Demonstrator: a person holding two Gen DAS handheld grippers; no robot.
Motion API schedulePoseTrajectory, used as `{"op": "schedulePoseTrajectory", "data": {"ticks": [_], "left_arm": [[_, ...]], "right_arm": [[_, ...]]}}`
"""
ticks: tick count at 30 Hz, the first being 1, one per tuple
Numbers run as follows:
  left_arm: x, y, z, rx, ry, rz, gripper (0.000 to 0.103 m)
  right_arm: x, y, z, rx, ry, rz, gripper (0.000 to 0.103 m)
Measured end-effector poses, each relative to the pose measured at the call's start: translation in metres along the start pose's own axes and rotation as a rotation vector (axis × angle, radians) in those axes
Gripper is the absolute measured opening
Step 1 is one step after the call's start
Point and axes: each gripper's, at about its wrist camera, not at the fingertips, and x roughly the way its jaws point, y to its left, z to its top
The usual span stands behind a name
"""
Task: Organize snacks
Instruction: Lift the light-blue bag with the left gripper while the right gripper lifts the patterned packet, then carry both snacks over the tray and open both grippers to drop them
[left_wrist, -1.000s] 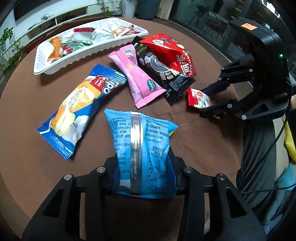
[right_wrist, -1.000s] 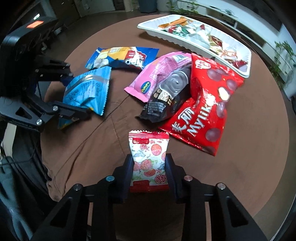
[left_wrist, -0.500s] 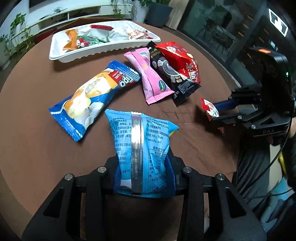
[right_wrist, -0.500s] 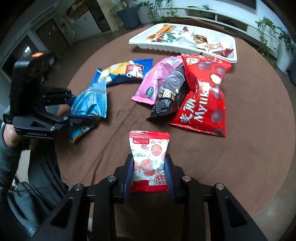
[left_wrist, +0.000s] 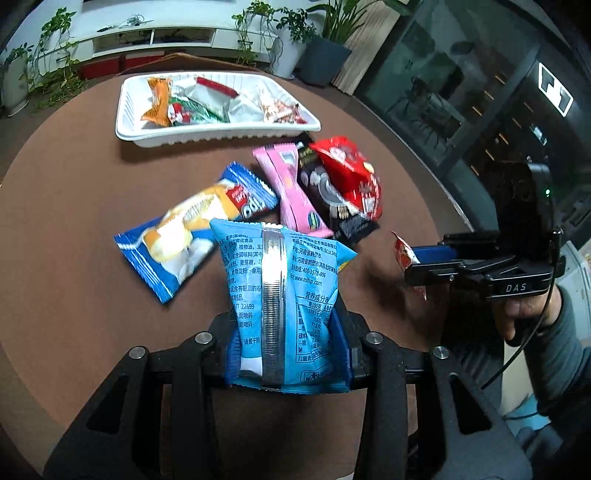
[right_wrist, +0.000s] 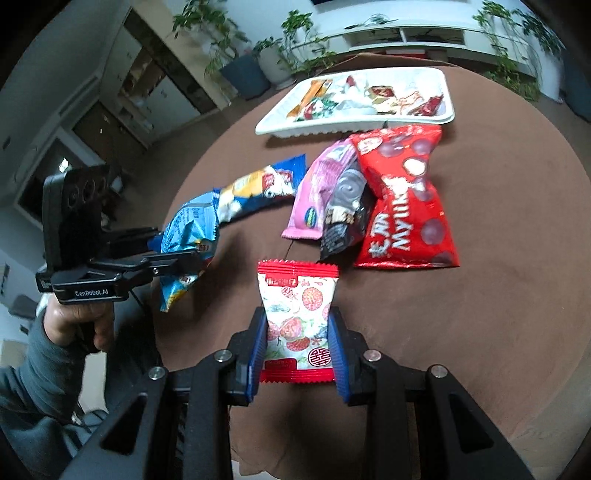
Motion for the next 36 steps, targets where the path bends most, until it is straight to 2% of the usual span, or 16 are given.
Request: {"op": "schedulePoseTrajectory", "data": {"ticks": [5, 12, 19, 23, 29, 36], "left_arm": [[-0.01, 0.005, 0.015, -0.019, -0.032, -0.005, 0.037], [-0.029, 0.026, 0.06, -0.035, -0.095, 0.023, 0.037], [-0.045, 0.049, 0.123, -0.041, -0.163, 0.066, 0.037], [-0.044, 0.063, 0.157, -0.045, -0.18, 0.094, 0.037], [-0.017, 0.091, 0.196, -0.074, -0.155, 0.138, 0.037], [0.029, 0.114, 0.211, -0.066, -0.099, 0.194, 0.037]], "right_arm": [[-0.017, -0.012, 0.006, 0.051, -0.054, 0.017, 0.034], [-0.047, -0.039, 0.03, 0.118, -0.141, -0.018, 0.034], [-0.075, -0.059, 0.076, 0.142, -0.237, -0.054, 0.034], [-0.083, -0.064, 0.117, 0.135, -0.287, -0.072, 0.034], [-0.063, -0.055, 0.182, 0.085, -0.306, -0.098, 0.034], [-0.005, -0.07, 0.234, 0.086, -0.232, -0.152, 0.034]]}}
